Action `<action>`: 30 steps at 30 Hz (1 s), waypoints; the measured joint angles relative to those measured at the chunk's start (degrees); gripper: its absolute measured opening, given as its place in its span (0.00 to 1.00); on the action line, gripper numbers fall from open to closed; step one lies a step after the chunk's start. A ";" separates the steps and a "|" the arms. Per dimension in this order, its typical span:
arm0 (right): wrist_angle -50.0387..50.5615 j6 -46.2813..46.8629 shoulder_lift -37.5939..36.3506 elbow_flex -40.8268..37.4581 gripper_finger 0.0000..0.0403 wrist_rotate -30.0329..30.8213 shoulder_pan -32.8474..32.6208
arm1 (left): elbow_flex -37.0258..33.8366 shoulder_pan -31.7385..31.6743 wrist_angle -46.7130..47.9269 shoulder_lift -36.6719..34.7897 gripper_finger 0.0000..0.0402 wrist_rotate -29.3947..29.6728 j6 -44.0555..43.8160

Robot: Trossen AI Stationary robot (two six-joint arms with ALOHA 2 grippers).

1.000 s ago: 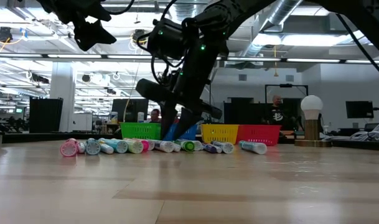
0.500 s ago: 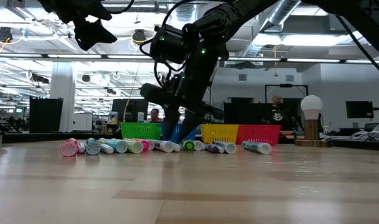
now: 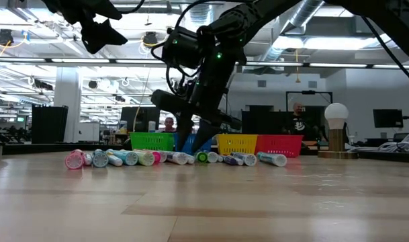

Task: Pick & Place Markers
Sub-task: Put the blue mini marker into the red basket

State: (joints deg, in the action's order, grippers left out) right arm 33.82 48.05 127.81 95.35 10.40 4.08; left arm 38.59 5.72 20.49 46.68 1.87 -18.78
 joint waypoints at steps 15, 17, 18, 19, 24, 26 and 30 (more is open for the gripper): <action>-1.45 -0.48 0.02 0.00 0.36 0.11 0.67 | 0.00 0.00 -0.87 0.00 0.65 0.00 -0.14; -1.94 -0.50 0.02 0.00 0.36 0.11 0.67 | 0.00 0.00 -1.02 0.00 0.65 0.00 -0.11; -2.00 -0.50 0.02 0.00 0.36 0.13 0.60 | 0.00 0.00 -1.09 0.00 0.65 0.01 -0.05; -2.08 -0.52 0.02 0.00 0.36 0.14 0.55 | 0.00 0.00 -1.15 0.00 0.65 0.00 -0.05; -2.15 -0.68 1.55 -0.11 0.37 -0.10 0.54 | 0.00 -0.02 -1.33 -0.01 0.65 0.00 0.04; -2.45 -0.96 2.43 0.15 0.37 0.25 0.52 | 0.00 -0.01 -1.41 0.00 0.65 0.00 0.04; -1.41 -1.14 2.99 0.33 0.36 0.61 0.52 | 0.00 -0.02 -1.46 -0.02 0.65 0.00 0.06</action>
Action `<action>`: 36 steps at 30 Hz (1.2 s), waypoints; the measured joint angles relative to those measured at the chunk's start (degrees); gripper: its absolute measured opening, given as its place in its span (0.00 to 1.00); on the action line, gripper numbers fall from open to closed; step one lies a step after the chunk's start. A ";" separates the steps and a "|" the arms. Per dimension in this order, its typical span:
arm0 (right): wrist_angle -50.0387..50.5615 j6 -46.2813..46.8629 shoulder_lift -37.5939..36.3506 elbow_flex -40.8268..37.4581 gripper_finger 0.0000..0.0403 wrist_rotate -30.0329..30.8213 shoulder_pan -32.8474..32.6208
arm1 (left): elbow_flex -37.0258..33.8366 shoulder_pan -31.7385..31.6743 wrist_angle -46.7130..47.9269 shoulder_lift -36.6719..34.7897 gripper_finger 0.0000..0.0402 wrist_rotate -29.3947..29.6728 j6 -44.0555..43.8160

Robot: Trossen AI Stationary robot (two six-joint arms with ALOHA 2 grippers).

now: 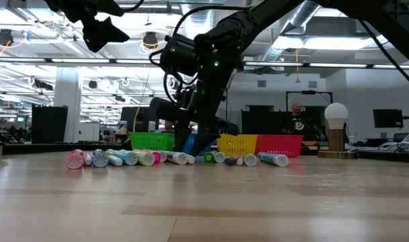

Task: Pick & Place Markers
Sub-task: Put the blue mini marker into the red basket

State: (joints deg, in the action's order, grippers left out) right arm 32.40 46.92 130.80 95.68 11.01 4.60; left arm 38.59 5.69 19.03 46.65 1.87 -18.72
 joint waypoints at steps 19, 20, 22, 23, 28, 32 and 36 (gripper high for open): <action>0.53 -1.27 0.35 2.69 0.01 0.97 0.59 | 0.00 0.00 0.00 0.00 0.65 0.24 0.02; 0.86 -1.35 0.44 3.18 0.01 0.64 0.79 | 0.00 0.00 0.00 0.00 0.65 0.22 0.02; 2.61 -1.82 0.67 4.64 0.01 0.35 1.02 | 0.00 0.00 0.00 0.00 0.65 0.24 0.01; 3.65 -2.28 0.71 5.25 0.00 0.36 1.13 | 0.00 0.00 0.00 0.00 0.65 0.24 0.02; 8.25 -3.91 0.75 7.93 0.00 0.60 1.86 | 0.00 0.00 0.00 0.00 0.65 0.24 0.02; 9.72 -5.40 0.73 9.05 0.00 0.84 2.10 | 0.00 0.00 0.00 0.00 0.65 0.24 0.02; 11.83 -5.40 0.69 10.33 0.01 0.15 1.69 | 0.00 0.00 0.00 0.00 0.65 0.26 0.29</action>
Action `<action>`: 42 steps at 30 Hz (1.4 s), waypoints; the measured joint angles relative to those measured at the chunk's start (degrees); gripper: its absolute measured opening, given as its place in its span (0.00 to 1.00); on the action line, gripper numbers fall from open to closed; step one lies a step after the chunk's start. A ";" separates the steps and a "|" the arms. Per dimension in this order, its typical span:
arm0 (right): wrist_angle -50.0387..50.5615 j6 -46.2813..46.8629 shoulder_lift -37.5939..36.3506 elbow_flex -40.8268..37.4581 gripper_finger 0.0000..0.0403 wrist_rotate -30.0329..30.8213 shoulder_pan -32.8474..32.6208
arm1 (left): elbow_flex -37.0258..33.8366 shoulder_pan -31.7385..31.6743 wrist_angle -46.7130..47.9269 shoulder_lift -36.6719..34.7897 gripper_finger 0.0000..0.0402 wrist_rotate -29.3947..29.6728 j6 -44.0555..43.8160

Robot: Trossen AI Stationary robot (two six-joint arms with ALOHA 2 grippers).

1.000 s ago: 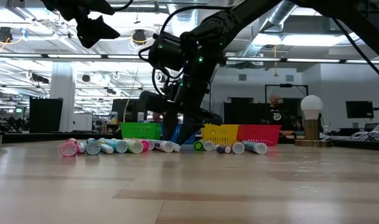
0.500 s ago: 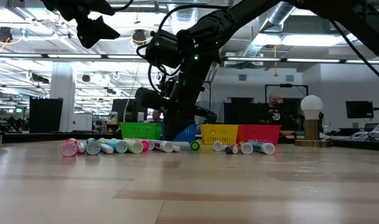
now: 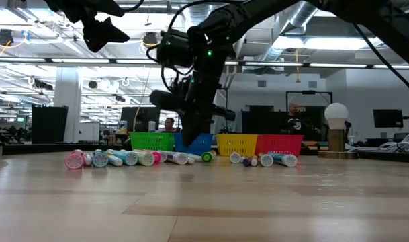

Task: Pick & Place Markers
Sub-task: Put the blue mini marker into the red basket

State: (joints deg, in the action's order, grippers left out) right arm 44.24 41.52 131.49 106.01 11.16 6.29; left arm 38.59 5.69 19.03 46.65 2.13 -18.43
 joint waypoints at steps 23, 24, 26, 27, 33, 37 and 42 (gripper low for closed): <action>-1.90 0.26 1.15 -3.09 0.41 -1.66 -1.35 | 0.00 0.00 0.04 0.00 0.65 1.73 0.17; -2.17 0.74 1.15 -3.70 0.41 -1.41 -1.38 | 0.00 0.00 0.04 0.00 0.65 1.73 0.19; -2.08 1.30 1.02 -4.20 0.40 -1.14 -1.38 | 0.00 -0.01 0.03 0.00 0.65 1.75 0.18; -2.11 1.39 0.96 -4.52 0.39 -1.16 -1.38 | 0.00 0.00 0.04 0.00 0.65 1.77 0.17; -2.20 2.87 0.71 -5.69 0.23 -0.93 -1.38 | 0.00 -0.01 0.02 0.00 0.65 2.16 0.17; -2.48 3.04 0.67 -5.37 0.09 -0.99 -1.38 | 0.00 -0.01 0.02 0.00 0.65 2.34 0.17; -2.12 2.64 1.03 -3.60 0.05 -1.82 -1.34 | 0.00 0.00 0.02 0.00 0.65 2.34 0.17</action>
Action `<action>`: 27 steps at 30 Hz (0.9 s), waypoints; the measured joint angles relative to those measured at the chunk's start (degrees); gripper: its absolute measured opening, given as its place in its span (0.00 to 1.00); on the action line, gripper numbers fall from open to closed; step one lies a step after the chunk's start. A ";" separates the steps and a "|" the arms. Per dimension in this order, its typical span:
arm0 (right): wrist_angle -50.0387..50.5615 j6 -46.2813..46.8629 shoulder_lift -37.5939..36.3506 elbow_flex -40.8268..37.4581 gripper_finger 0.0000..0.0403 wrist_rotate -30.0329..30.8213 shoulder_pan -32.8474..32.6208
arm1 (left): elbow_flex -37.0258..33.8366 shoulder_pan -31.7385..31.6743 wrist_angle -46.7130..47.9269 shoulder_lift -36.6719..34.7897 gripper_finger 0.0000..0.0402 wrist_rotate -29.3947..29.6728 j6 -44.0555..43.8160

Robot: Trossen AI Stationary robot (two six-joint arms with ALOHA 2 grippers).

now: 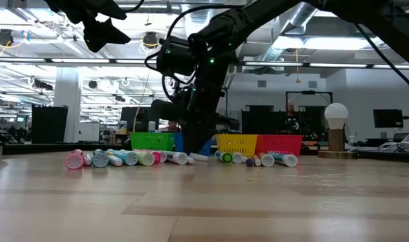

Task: Pick & Place Markers
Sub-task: Put the blue mini marker into the red basket

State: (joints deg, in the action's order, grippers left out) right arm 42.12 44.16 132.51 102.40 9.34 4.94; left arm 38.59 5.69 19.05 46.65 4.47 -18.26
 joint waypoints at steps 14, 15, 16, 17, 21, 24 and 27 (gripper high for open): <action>14.99 -6.54 -0.07 11.06 0.07 4.85 1.67 | 0.00 0.00 0.00 0.00 0.65 0.00 0.00; 16.34 -6.97 -0.08 12.28 0.08 5.31 1.83 | 0.00 -0.01 0.02 0.00 0.65 0.00 0.00; 17.67 -7.52 -0.16 13.45 0.09 5.80 2.03 | 0.01 0.00 0.02 0.00 0.65 0.00 -0.01; 19.30 -8.28 -0.20 14.63 0.09 6.29 2.28 | 0.00 -0.01 0.02 0.00 0.65 0.01 0.00; 26.16 -11.55 -0.20 19.68 0.06 8.95 3.36 | 0.00 -0.01 0.02 -0.01 0.65 0.00 -0.02; 31.09 -13.50 -0.29 23.23 0.05 10.55 4.56 | 0.00 0.00 0.03 0.00 0.65 0.02 -0.02; 35.83 -14.51 -0.30 25.97 0.06 12.00 6.20 | 0.00 0.00 0.07 0.00 0.65 0.02 -0.02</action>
State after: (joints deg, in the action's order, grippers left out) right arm 77.95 29.65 132.22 128.37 21.34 11.14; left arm 38.59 5.69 19.11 46.65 4.49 -18.28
